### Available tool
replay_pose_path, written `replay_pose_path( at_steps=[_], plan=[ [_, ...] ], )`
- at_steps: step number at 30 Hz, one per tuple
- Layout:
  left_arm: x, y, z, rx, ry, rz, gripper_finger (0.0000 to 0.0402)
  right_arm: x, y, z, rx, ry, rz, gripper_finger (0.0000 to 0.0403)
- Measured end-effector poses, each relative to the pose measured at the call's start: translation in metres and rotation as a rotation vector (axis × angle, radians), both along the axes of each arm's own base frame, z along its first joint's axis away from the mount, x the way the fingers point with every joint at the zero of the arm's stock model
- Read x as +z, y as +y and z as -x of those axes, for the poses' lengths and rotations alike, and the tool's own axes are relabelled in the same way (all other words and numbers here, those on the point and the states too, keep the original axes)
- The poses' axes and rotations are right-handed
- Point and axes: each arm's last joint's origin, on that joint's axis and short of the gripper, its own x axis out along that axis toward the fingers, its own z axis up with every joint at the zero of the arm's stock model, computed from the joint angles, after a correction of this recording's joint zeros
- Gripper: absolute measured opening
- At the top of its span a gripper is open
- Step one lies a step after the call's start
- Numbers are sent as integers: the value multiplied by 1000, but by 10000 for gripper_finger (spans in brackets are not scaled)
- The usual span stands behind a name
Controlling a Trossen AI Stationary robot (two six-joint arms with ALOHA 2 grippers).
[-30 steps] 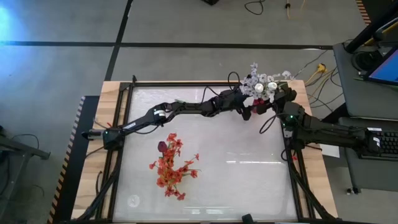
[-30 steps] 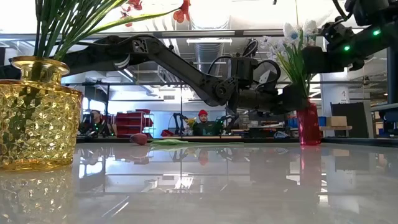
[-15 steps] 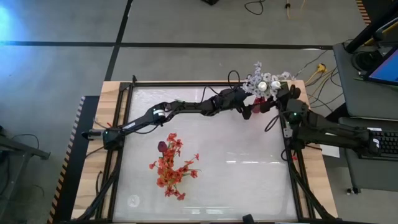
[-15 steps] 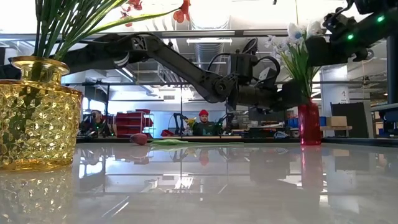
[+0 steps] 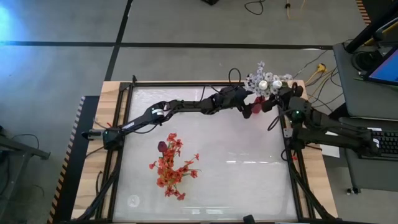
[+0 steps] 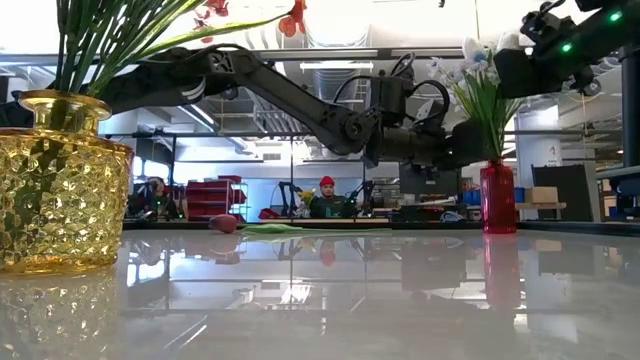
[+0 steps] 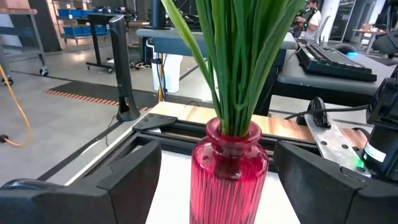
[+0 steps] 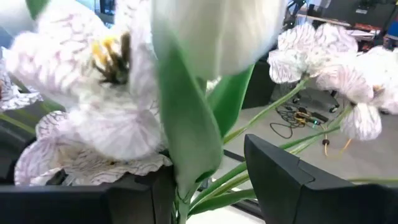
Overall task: Sort flowers into vase by color
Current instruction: Put the white tulip into the red vase
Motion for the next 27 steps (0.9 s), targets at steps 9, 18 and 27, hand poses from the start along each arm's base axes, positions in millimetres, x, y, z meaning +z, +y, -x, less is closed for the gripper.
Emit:
replay_pose_path(
  at_steps=[9, 18, 27],
  plan=[
    [11, 0, 1, -1, 1, -17, 295, 11, 2, 5, 7, 13, -4, 173],
    [26, -1, 4, -4, 49, -35, 295, 23, 5, 11, 21, 3, -18, 173],
    [35, -1, 6, -4, 63, -62, 295, 35, 7, 16, 17, -17, -31, 173]
  ],
)
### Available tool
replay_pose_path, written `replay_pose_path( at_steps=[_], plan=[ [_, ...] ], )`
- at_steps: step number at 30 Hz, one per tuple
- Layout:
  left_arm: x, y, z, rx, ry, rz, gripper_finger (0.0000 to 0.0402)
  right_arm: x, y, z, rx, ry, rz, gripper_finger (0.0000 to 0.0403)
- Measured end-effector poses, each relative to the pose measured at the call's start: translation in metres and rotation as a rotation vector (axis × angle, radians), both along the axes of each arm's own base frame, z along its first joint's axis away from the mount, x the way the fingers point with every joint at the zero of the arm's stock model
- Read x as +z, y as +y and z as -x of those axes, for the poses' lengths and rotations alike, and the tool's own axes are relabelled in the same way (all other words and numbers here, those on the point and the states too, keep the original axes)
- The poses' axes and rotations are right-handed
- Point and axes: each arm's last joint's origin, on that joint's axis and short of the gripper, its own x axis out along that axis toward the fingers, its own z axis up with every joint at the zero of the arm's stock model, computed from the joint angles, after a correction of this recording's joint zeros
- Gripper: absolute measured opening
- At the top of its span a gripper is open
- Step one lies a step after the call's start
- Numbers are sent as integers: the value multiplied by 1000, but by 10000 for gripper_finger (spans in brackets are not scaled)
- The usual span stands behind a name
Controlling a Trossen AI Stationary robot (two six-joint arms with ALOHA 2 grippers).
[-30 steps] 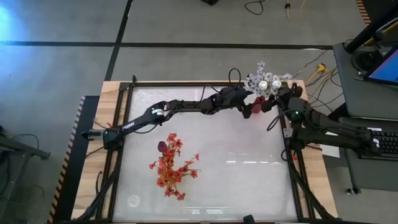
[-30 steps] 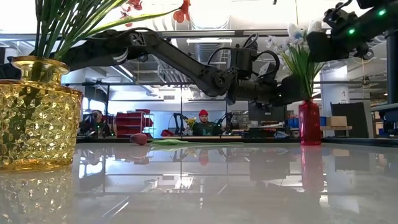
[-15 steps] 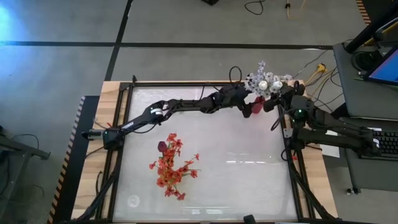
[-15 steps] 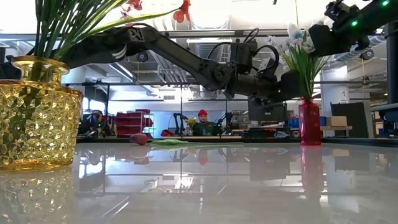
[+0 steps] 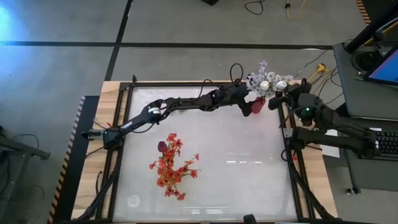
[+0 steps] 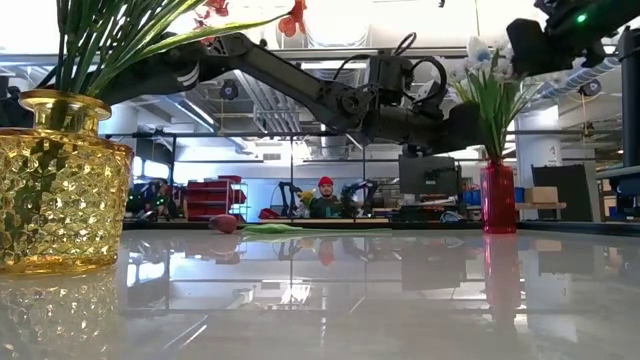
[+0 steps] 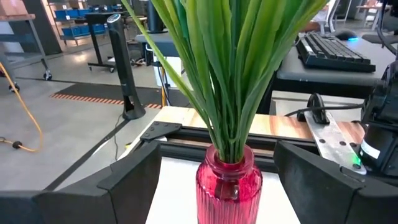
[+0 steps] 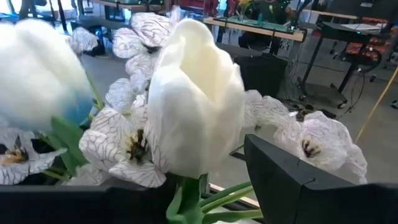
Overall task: Sort flowers into vase by color
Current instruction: Put the white tulip into the red vase
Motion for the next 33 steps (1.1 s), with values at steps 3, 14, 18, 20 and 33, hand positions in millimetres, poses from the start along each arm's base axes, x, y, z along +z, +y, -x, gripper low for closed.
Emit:
replay_pose_path(
  at_steps=[3, 14, 18, 20, 33],
  plan=[
    [1, 1, 0, 1, 0, 0, 295, 5, 1, 2, 1, -7, 0, 173],
    [23, 2, 6, 2, 8, -43, 295, 12, 3, 5, 33, -20, -29, 173],
    [23, 2, 6, 2, 8, -44, 295, 2, 1, -1, 41, 11, -55, 178],
    [23, 2, 6, 2, 13, -43, 295, -3, -1, -6, 40, 44, -69, 187],
    [31, 8, 13, 16, 80, -34, 295, -6, 2, 1, 35, 47, -93, 284]
  ],
)
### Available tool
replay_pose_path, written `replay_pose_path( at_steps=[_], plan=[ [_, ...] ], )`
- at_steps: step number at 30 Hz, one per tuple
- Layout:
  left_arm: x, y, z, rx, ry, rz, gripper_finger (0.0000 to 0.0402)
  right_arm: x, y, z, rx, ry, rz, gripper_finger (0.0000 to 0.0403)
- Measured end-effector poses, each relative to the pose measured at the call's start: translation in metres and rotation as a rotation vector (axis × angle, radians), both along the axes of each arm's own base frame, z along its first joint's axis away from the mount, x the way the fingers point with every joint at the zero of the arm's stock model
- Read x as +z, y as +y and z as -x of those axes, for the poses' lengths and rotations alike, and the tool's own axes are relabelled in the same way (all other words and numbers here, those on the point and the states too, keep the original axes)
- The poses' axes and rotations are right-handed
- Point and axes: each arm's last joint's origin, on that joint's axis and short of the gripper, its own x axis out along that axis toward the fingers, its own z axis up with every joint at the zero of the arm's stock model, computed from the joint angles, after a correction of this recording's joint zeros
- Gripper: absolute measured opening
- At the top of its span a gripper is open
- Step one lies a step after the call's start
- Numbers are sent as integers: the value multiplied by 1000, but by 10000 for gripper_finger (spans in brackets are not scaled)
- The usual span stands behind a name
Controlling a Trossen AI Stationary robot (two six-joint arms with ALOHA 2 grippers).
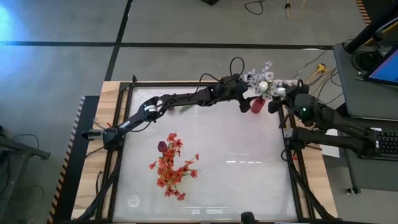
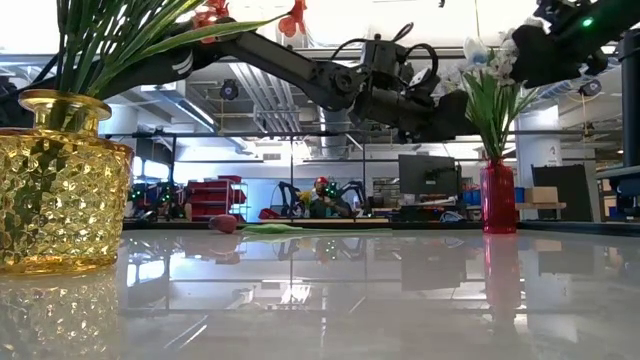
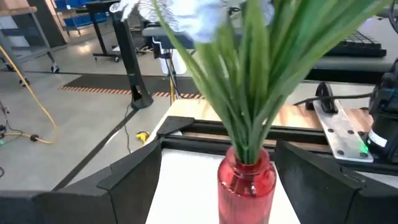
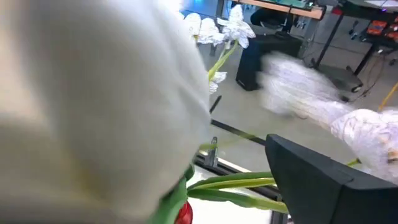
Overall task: Sort flowers into vase by color
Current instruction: Put the white tulip into the red vase
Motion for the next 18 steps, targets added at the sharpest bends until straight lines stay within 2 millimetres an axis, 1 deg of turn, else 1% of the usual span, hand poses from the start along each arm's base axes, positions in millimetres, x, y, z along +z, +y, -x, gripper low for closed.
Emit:
replay_pose_path(
  at_steps=[5, 10, 18],
  plan=[
    [1, 3, 1, 5, -7, 0, 295, -1, 4, 9, 23, -27, -26, 307],
    [3, 4, 2, 8, -5, 1, 295, -2, 8, 15, 66, -40, -47, 324],
    [28, 4, 10, 4, 3, -45, 295, -4, 10, 16, 113, -31, -72, 331]
  ],
)
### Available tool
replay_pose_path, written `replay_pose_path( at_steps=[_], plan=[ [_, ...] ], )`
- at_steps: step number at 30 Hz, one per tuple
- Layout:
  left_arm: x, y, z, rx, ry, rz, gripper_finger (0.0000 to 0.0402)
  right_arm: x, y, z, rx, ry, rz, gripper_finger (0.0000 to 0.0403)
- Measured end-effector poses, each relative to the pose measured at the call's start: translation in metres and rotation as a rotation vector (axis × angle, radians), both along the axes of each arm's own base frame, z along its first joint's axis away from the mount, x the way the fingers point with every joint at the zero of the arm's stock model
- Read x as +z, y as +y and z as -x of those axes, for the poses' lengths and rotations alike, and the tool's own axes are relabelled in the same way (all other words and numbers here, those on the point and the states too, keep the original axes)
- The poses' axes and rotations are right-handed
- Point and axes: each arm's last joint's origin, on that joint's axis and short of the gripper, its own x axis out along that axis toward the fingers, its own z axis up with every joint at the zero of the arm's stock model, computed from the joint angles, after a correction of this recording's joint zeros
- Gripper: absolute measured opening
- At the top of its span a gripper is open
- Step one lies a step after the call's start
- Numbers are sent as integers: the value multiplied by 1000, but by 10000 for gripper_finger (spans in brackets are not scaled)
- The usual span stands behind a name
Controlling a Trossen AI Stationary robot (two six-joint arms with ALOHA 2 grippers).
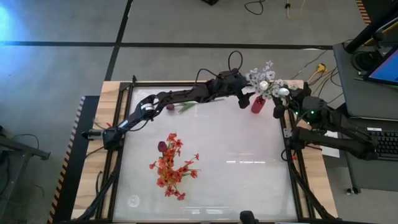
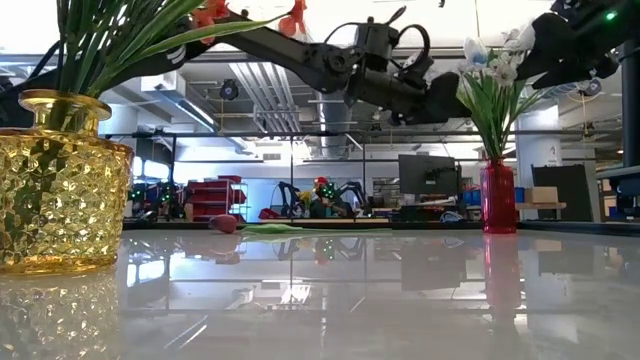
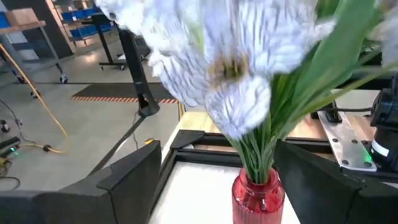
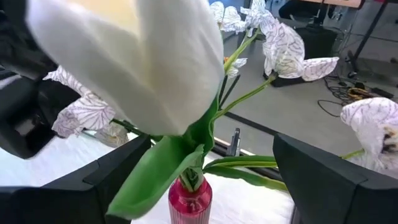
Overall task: Sort flowers into vase by color
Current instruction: Put the white tulip into the red vase
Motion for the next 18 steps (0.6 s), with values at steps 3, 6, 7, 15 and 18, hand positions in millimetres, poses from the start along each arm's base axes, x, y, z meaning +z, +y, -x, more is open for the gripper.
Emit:
replay_pose_path(
  at_steps=[3, 6, 7, 15, 18],
  plan=[
    [9, 1, 4, 1, 10, -12, 295, 0, 0, 0, 0, -3, 1, 332],
    [12, 2, 6, 2, 29, -17, 295, 1, 0, 0, -1, -10, 2, 332],
    [13, 2, 7, 2, 36, -17, 295, 2, 0, 0, -1, -14, -3, 331],
    [32, -1, 15, 0, 41, -21, 295, 26, 4, 10, -8, -133, -50, 329],
    [38, -1, 17, -1, 42, -26, 295, 32, 6, 13, 6, -181, -79, 329]
  ],
)
